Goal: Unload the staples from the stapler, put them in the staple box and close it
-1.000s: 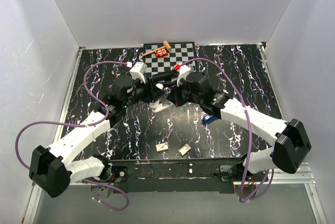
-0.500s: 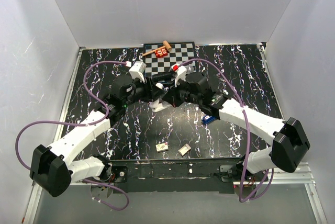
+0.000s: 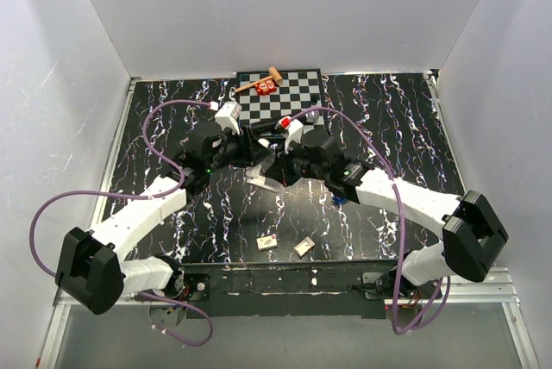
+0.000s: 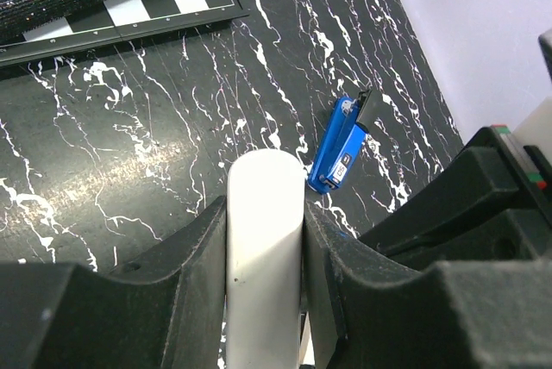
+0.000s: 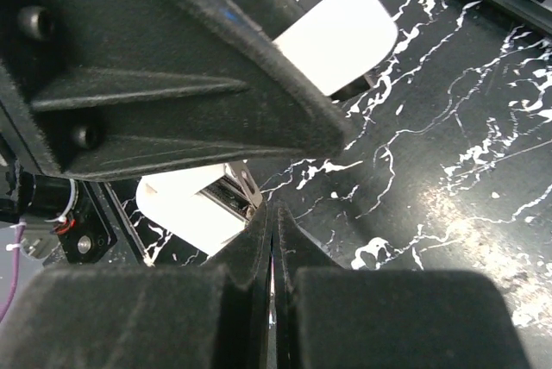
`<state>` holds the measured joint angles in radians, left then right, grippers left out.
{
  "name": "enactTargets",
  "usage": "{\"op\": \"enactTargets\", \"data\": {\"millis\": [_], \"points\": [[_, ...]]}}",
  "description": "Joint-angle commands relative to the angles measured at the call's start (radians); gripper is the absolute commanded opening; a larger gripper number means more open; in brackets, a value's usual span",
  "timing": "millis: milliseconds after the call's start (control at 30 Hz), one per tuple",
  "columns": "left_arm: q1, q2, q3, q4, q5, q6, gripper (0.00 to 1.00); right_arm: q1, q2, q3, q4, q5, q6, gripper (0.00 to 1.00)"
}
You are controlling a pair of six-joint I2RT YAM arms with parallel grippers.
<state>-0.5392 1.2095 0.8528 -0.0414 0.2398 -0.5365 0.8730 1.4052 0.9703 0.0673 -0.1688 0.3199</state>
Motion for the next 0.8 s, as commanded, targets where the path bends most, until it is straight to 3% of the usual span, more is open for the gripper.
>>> {"op": "enactTargets", "data": {"millis": [0, 767], "points": [[0.013, 0.015, 0.063, 0.063, -0.019, -0.02, 0.0, 0.034, 0.029, -0.007, 0.103, -0.086, 0.05, 0.01], [0.013, 0.09, 0.055, 0.095, -0.191, -0.016, 0.0, 0.061, 0.129, 0.062, 0.197, -0.179, 0.102, 0.01]]}}
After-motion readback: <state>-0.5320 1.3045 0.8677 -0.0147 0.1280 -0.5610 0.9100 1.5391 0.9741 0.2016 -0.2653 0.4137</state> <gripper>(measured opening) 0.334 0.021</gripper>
